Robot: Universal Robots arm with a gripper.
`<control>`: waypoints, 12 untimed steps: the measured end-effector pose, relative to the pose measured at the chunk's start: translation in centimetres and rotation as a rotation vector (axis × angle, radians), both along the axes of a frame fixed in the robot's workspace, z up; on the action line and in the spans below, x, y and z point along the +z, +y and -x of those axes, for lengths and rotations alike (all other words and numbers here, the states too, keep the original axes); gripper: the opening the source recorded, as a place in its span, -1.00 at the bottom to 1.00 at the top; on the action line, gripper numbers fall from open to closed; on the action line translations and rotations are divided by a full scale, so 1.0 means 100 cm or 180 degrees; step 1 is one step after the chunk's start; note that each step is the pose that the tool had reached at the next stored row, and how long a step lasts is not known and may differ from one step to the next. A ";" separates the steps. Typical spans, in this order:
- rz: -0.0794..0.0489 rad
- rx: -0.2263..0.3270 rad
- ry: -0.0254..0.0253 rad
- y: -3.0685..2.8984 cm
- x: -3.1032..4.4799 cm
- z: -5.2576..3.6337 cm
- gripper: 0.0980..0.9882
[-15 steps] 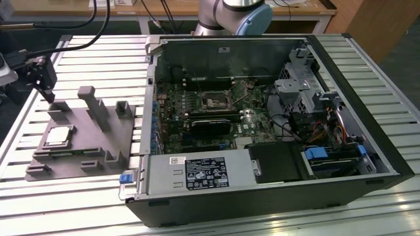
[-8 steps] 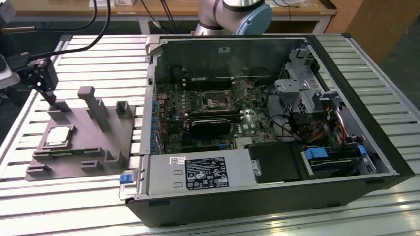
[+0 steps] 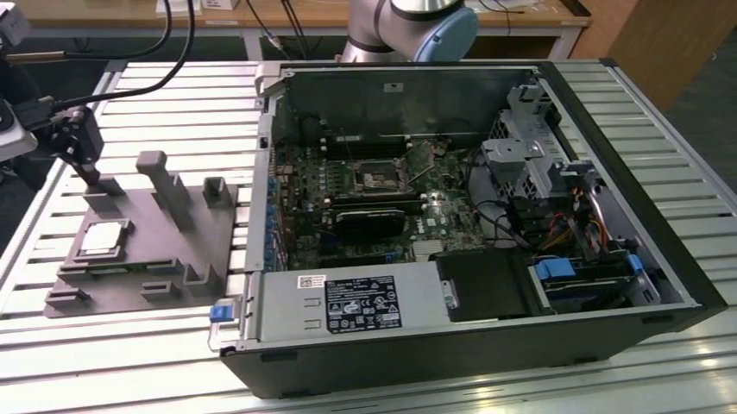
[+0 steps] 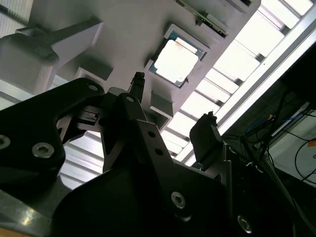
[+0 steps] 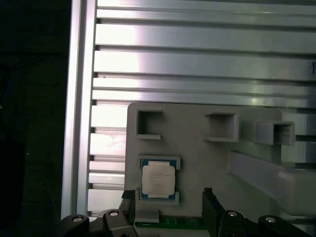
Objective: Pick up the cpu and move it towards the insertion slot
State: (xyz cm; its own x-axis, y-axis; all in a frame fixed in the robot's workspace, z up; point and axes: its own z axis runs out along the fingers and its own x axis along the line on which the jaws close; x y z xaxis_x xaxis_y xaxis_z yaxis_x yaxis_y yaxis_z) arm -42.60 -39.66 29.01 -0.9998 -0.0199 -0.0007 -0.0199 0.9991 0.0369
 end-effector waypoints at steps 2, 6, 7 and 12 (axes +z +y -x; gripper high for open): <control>0.0000 0.0000 0.0000 -0.0004 -0.0007 0.0000 0.23; 0.0000 0.0000 0.0000 -0.0009 -0.0020 0.0000 0.23; 0.0000 0.0000 -0.0001 -0.0010 -0.0025 0.0000 0.23; 0.0000 0.0001 0.0000 -0.0023 -0.0061 -0.0001 0.23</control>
